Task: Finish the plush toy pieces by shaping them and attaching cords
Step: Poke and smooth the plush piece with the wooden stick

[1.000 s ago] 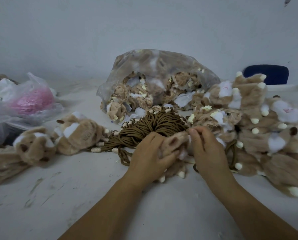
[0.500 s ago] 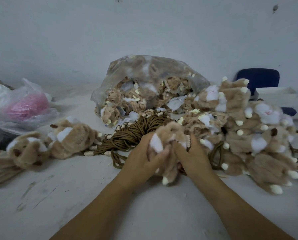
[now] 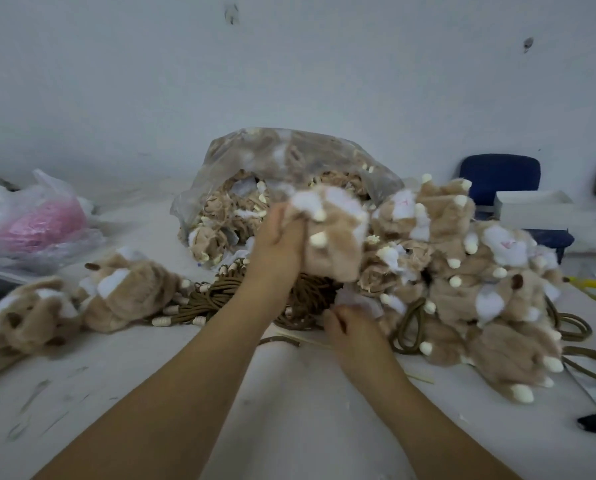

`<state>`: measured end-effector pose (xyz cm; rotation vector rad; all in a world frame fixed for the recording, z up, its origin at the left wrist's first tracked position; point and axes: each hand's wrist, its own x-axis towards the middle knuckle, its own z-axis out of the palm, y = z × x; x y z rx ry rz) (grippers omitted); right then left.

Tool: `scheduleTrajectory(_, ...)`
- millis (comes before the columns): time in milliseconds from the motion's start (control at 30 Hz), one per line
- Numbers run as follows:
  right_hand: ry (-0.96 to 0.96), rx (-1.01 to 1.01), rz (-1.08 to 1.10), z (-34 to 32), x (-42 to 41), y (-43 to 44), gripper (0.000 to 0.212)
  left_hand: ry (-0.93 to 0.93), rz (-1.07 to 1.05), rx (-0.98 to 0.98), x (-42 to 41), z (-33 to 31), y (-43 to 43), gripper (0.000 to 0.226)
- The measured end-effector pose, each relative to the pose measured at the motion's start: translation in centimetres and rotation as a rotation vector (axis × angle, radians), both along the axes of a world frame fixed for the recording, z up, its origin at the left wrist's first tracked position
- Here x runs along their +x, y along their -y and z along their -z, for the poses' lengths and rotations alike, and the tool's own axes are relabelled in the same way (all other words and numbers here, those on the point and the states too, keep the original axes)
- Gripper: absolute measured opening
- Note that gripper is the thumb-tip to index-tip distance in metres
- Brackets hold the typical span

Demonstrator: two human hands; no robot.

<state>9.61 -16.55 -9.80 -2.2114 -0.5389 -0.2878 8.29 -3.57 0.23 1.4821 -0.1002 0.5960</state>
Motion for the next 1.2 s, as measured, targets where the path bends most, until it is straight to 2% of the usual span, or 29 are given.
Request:
scheduleTrajectory(100, 0.091, -0.204, -0.109, -0.2, -0.9, -0.7, 0.043, -0.120, 0.309, 0.100, 2.0, -1.2, 4.1, 0.016)
scheduleTrajectory(133, 0.097, -0.210, -0.105, -0.3, -1.0, -0.7, 0.043, -0.145, 0.306, 0.218, 2.7, -1.1, 5.4, 0.015)
scheduleTrajectory(200, 0.046, -0.099, -0.019, -0.6, -0.9, -0.2, 0.037, -0.147, 0.183, 0.572, 4.0, -0.4, 7.4, 0.018)
scheduleTrajectory(267, -0.024, 0.008, 0.088, -0.8, -0.9, 0.5, 0.039, -0.145, 0.067, 0.917, 5.0, 1.0, 8.5, 0.029)
scheduleTrajectory(333, -0.045, 0.043, 0.110, -0.9, -1.0, 0.9, 0.041, -0.221, 0.062, 1.131, 5.7, 1.7, 8.5, 0.046)
scheduleTrajectory(400, 0.058, 0.122, 0.072, -1.5, -1.3, 0.8, 0.042, -0.325, 0.099, 1.199, 6.0, 1.4, 8.5, 0.067)
scheduleTrajectory(433, 0.156, 0.223, 0.058, -1.8, -1.5, 0.8, 0.043, -0.349, 0.113, 1.211, 6.2, 1.1, 8.4, 0.074)
scheduleTrajectory(500, 0.380, 0.381, 0.072, -2.3, -1.6, 0.8, 0.041, -0.346, 0.132, 1.227, 6.4, 0.3, 7.9, 0.072)
scheduleTrajectory(567, 0.503, 0.435, 0.098, -2.2, -1.6, 0.9, 0.037, -0.370, 0.199, 1.197, 6.6, -0.4, 7.4, 0.065)
scheduleTrajectory(600, 0.503, 0.452, 0.107, -2.3, -1.6, 0.9, 0.035, -0.390, 0.259, 1.143, 6.5, -0.6, 7.2, 0.064)
scheduleTrajectory(700, 0.323, 0.550, 0.168, -2.4, -1.4, 1.1, 0.027, -0.464, 0.442, 0.831, 5.8, -0.9, 6.1, 0.048)
scheduleTrajectory(767, 0.145, 0.715, 0.343, -2.5, -0.7, 1.4, 0.018, -0.477, 0.462, 0.557, 5.6, -0.3, 5.3, 0.033)
scheduleTrajectory(800, 0.059, 0.808, 0.407, -2.6, -0.4, 1.6, 0.014, -0.436, 0.369, 0.548, 5.6, 0.2, 4.8, 0.033)
scheduleTrajectory(867, -0.030, 0.938, 0.443, -2.8, -0.1, 1.6, 0.017, -0.306, 0.137, 0.814, 5.7, 1.4, 3.9, 0.057)
scheduleTrajectory(933, -0.037, 0.985, 0.443, -2.8, -0.1, 1.3, 0.021, -0.303, 0.121, 1.033, 5.6, 3.0, 3.9, 0.068)
scheduleTrajectory(1000, -0.034, 0.997, 0.444, -2.9, -0.4, 1.2, 0.022, -0.318, 0.081, 1.060, 5.5, 4.3, 4.0, 0.039)
scheduleTrajectory(1033, -0.032, 0.996, 0.443, -3.0, -0.4, 1.3, 0.022, -0.295, 0.019, 0.980, 5.6, 4.5, 4.0, 0.021)
scheduleTrajectory(1067, -0.033, 0.996, 0.443, -3.0, -0.4, 1.4, 0.022, -0.281, -0.039, 0.848, 5.7, 4.3, 3.8, 0.014)
scheduleTrajectory(1200, -0.028, 0.996, 0.423, -2.7, -0.4, 1.1, 0.016, -0.226, -0.246, 0.157, 5.4, 0.9, 1.2, 0.024)
